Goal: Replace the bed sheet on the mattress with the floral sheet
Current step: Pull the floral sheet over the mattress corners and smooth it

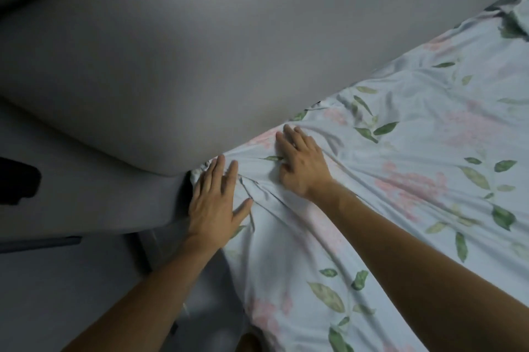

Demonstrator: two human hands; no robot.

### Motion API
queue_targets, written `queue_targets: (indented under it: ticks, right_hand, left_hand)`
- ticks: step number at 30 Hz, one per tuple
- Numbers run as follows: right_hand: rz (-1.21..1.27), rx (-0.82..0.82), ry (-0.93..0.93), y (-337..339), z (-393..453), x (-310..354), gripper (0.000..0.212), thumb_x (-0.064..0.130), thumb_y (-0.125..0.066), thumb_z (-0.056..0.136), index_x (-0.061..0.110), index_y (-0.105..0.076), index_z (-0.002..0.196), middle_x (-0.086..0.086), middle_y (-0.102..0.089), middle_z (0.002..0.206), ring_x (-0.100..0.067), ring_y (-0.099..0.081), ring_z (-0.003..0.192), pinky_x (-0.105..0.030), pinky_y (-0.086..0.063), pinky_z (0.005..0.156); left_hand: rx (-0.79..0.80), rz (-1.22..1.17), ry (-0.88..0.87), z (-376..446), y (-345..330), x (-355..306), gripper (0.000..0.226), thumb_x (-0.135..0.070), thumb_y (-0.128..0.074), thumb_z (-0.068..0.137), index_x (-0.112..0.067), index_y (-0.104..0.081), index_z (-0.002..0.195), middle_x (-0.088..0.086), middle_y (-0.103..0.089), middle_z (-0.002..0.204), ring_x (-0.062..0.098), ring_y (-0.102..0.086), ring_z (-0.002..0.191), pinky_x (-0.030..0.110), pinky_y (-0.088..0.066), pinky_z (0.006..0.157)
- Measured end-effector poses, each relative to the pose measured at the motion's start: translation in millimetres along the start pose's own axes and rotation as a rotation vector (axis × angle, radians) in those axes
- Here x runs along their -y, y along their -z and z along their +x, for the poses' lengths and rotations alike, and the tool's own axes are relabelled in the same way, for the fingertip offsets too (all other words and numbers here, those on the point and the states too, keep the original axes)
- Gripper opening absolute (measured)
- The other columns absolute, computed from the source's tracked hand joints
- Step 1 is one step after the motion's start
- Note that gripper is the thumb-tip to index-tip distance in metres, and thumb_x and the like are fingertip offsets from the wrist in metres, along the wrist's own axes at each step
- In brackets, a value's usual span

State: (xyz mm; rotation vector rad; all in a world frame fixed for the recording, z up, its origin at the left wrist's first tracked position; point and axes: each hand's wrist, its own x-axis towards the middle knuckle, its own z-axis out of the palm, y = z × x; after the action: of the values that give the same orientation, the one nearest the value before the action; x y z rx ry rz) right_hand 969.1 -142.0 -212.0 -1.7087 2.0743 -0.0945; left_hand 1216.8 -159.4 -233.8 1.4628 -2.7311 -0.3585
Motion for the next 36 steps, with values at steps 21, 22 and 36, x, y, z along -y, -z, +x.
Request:
queue_targets:
  ticks: [21, 22, 36]
  right_hand:
    - [0.108, -0.269, -0.057, -42.7, -71.3, 70.5, 0.016, 0.019, -0.063, 0.093, 0.013, -0.053, 0.083, -0.006, -0.059, 0.075, -0.033, -0.056, 0.06, -0.031, -0.032, 0.056]
    - [0.128, -0.286, -0.064, -40.3, -71.4, 75.1, 0.019, 0.019, -0.063, 0.095, 0.014, -0.052, 0.082, -0.005, -0.058, 0.073, -0.032, -0.054, 0.055, -0.03, -0.031, 0.054]
    - [0.16, -0.264, -0.21, -21.1, -55.8, 56.3, 0.052, 0.041, -0.063, 0.096, 0.023, -0.043, 0.14, -0.007, -0.059, 0.122, -0.038, -0.066, 0.088, -0.04, -0.05, 0.06]
  left_hand:
    - [0.008, -0.303, 0.512, -23.1, 42.4, 12.8, 0.016, -0.012, -0.058, 0.101, -0.005, -0.061, 0.115, 0.021, -0.072, 0.092, 0.048, -0.065, 0.085, 0.04, -0.032, 0.061]
    - [0.008, -0.279, 0.519, -28.6, 43.2, 17.1, 0.016, -0.008, -0.059, 0.099, -0.004, -0.062, 0.114, 0.023, -0.072, 0.089, 0.049, -0.065, 0.082, 0.042, -0.037, 0.059]
    - [0.107, -0.346, 0.627, -12.3, 44.8, 15.8, 0.046, -0.045, -0.06, 0.098, -0.022, -0.053, 0.137, 0.019, -0.071, 0.113, 0.044, -0.066, 0.103, 0.044, -0.051, 0.078]
